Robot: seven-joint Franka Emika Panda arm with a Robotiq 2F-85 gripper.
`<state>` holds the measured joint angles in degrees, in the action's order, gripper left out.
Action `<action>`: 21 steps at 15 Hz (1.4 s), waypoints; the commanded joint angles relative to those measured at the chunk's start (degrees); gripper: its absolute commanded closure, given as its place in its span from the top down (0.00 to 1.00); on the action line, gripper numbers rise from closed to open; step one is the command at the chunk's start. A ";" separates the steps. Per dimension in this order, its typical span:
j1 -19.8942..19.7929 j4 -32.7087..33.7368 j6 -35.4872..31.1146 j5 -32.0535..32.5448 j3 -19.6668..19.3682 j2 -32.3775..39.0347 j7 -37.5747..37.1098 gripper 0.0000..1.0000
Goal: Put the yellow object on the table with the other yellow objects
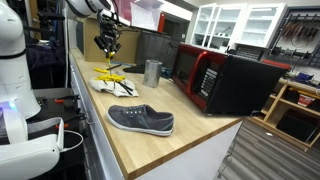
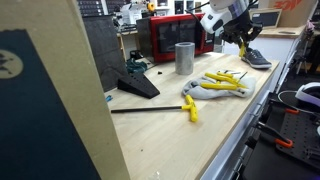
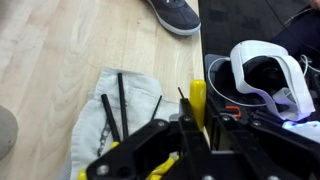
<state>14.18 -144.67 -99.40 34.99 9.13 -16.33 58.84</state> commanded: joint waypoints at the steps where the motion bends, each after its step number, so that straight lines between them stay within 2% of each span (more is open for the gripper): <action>1: -0.18 -0.84 -1.86 2.60 0.51 -0.83 -5.69 0.04; 2: -0.10 -0.77 -1.83 2.77 0.56 -0.67 -6.75 0.04; 3: -0.02 -0.76 -1.78 2.81 0.56 -0.63 -7.40 0.41; 4: 0.12 -0.64 -1.68 2.33 0.45 -0.71 -7.61 0.42; 12: 0.59 0.90 -2.37 -3.97 -0.18 -2.31 -7.78 0.99; 18: 0.23 4.30 -3.64 -12.17 -0.79 -4.04 -11.11 1.00; 21: 0.10 5.29 -4.64 -14.03 -1.28 -5.07 -11.58 1.00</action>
<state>14.27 -140.12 -102.64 22.86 8.71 -19.72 48.63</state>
